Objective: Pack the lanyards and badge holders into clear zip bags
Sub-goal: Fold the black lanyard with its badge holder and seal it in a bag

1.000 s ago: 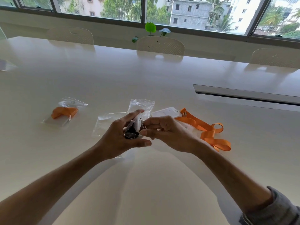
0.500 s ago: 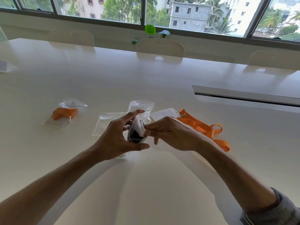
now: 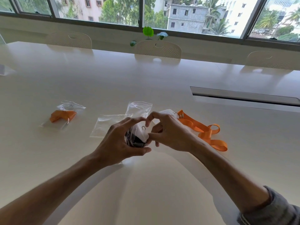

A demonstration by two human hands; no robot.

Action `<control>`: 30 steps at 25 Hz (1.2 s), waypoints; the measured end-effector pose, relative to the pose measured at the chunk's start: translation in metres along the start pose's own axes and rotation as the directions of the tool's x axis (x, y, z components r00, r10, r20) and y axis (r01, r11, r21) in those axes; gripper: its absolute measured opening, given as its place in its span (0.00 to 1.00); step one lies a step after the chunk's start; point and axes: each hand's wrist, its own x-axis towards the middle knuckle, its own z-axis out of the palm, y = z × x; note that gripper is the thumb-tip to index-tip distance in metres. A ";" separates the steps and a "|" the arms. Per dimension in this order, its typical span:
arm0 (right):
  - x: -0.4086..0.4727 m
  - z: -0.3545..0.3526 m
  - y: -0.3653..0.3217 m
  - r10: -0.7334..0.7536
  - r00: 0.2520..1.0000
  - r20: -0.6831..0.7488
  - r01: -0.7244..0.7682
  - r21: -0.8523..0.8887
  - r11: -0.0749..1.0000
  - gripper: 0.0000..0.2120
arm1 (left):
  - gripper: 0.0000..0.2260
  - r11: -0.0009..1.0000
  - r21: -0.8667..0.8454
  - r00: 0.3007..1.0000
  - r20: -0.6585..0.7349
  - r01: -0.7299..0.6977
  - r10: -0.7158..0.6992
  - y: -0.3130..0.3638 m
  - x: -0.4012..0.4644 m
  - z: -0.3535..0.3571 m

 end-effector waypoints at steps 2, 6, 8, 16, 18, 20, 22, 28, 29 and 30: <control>0.001 -0.003 -0.001 -0.013 0.997 -0.071 0.015 0.016 1.000 0.07 | 0.34 0.999 0.040 0.999 -0.035 0.029 -0.027 -0.001 0.001 -0.002; -0.001 0.000 -0.011 -0.199 0.962 -0.189 0.162 -0.193 0.968 0.04 | 0.35 0.987 0.148 0.995 -0.086 0.056 -0.043 0.000 0.002 -0.006; -0.003 0.010 -0.014 -0.214 0.968 -0.127 0.170 -0.290 0.942 0.09 | 0.36 0.978 0.200 0.995 -0.090 0.064 -0.046 0.002 0.000 -0.005; -0.003 0.018 -0.013 -0.224 0.966 -0.130 0.181 -0.280 0.943 0.05 | 0.31 0.965 0.243 0.994 -0.070 0.100 -0.086 -0.001 0.002 -0.006; -0.002 0.016 -0.012 -0.217 0.969 -0.121 0.175 -0.288 0.941 0.04 | 0.30 0.980 0.180 0.996 -0.039 0.085 -0.079 -0.002 0.002 -0.007; 0.000 0.011 -0.009 -0.212 0.971 -0.113 0.171 -0.292 0.941 0.05 | 0.29 0.988 0.129 0.997 -0.029 0.082 -0.078 -0.003 0.004 -0.010; 0.001 0.005 -0.007 -0.208 0.970 -0.124 0.161 -0.310 0.937 0.05 | 0.26 0.994 0.065 0.996 -0.018 0.089 -0.088 -0.004 0.006 -0.013; 0.005 0.006 0.001 -0.141 0.984 -0.106 0.116 -0.215 0.970 0.10 | 0.24 0.994 0.022 0.994 -0.009 0.105 -0.105 -0.001 0.005 -0.015; 0.005 0.005 0.003 -0.124 0.990 -0.070 0.112 -0.157 0.981 0.12 | 0.24 0.995 0.017 0.995 -0.012 0.101 -0.101 0.000 0.005 -0.016; 0.005 0.003 0.005 -0.116 0.992 -0.043 0.110 -0.111 0.988 0.13 | 0.24 0.995 0.018 0.996 -0.015 0.094 -0.093 0.000 0.004 -0.016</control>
